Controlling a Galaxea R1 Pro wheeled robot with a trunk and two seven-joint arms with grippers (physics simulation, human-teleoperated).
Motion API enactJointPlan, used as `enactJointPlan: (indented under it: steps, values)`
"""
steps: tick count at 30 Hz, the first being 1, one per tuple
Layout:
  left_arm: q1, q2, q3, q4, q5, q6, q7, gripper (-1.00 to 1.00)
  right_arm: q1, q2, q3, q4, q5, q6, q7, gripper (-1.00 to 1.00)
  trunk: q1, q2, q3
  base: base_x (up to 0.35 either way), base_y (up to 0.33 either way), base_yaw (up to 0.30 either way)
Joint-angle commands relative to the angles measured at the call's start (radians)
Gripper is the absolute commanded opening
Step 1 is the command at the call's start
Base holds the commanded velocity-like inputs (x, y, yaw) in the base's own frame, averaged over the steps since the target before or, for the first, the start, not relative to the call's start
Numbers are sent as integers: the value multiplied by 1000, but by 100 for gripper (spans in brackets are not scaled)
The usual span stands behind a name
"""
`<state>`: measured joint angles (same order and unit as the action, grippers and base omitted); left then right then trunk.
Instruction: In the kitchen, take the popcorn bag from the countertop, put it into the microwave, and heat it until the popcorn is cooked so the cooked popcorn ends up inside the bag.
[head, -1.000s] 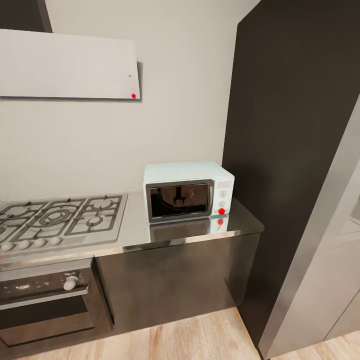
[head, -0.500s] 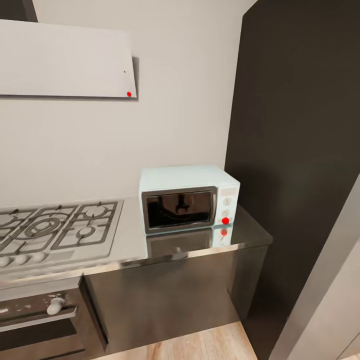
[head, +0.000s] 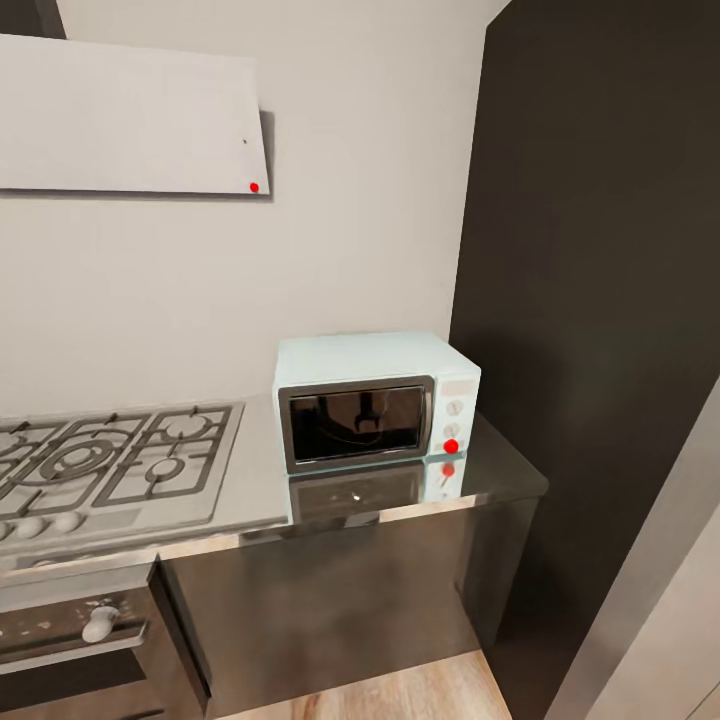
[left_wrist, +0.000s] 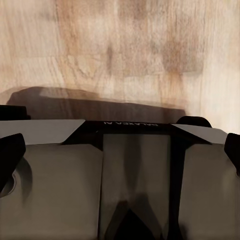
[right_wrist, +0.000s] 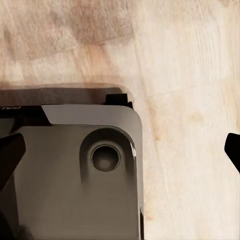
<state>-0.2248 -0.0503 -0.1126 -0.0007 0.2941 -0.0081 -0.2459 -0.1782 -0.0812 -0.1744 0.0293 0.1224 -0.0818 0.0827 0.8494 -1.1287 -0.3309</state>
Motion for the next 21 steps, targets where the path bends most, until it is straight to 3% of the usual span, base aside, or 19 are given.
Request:
enactJointPlan:
  steps: [1,8,21]
  values:
    - [-1,0,-8,1,10,-1,-3,100,-1,0,-8,3,11,-6,1,100,0,-1,-1,0,0,0]
    - [-1,0,-8,1,11,-1,-3,100,-1,0,-7,3,10,-7,1,100,0,-1,-1,-19,-20,0]
    - [-1,1,-7,1,13,-1,-2,100,-1,-2,-7,3,10,-5,1,100,0,-1,-1,-127,-186,12]
